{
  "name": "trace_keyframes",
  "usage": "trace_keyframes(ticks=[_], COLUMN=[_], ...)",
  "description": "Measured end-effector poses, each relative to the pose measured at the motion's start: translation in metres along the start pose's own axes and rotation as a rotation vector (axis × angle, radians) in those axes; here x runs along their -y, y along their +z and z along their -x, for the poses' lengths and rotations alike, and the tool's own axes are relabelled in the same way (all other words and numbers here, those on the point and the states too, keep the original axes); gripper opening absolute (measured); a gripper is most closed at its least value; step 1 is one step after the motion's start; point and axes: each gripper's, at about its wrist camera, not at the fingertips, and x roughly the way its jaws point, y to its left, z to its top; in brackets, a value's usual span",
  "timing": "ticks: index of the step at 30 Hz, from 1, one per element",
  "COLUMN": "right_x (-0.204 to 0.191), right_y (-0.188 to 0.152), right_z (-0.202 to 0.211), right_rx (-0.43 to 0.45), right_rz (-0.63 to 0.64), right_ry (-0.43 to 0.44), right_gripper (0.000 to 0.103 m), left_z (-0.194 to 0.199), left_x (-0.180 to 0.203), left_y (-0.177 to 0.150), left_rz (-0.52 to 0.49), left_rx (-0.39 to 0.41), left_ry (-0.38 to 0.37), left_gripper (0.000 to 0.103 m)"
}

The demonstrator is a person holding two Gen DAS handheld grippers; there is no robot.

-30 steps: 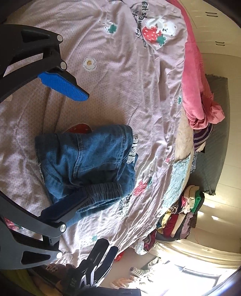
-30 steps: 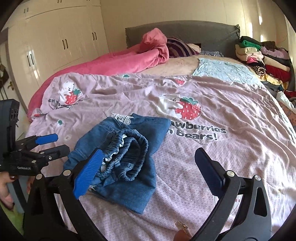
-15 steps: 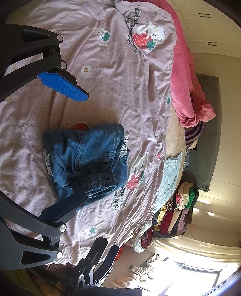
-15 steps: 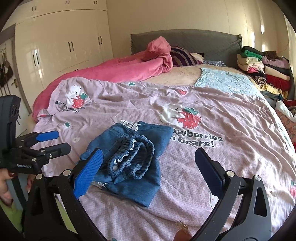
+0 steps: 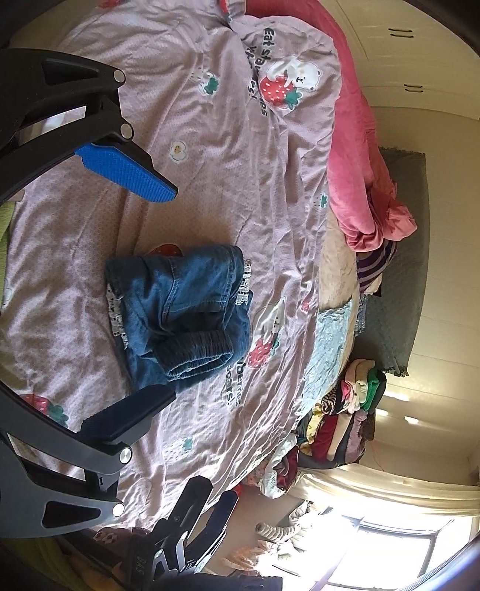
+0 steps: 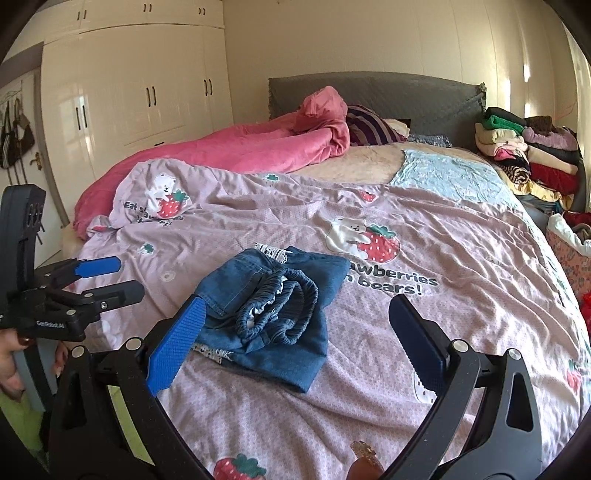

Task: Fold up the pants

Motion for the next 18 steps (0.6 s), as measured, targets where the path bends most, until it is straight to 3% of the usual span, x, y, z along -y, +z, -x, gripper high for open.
trace_keyframes(ticks=[18], right_x=[-0.011], right_y=[-0.019], right_z=[0.035], right_rx=[0.02], right_rz=[0.018], right_ry=[-0.015], right_gripper=[0.094], left_z=[0.028], left_x=[0.007], left_y=[-0.028], left_rz=[-0.014], left_rx=[-0.003], left_ry=[-0.005], left_gripper=[0.099])
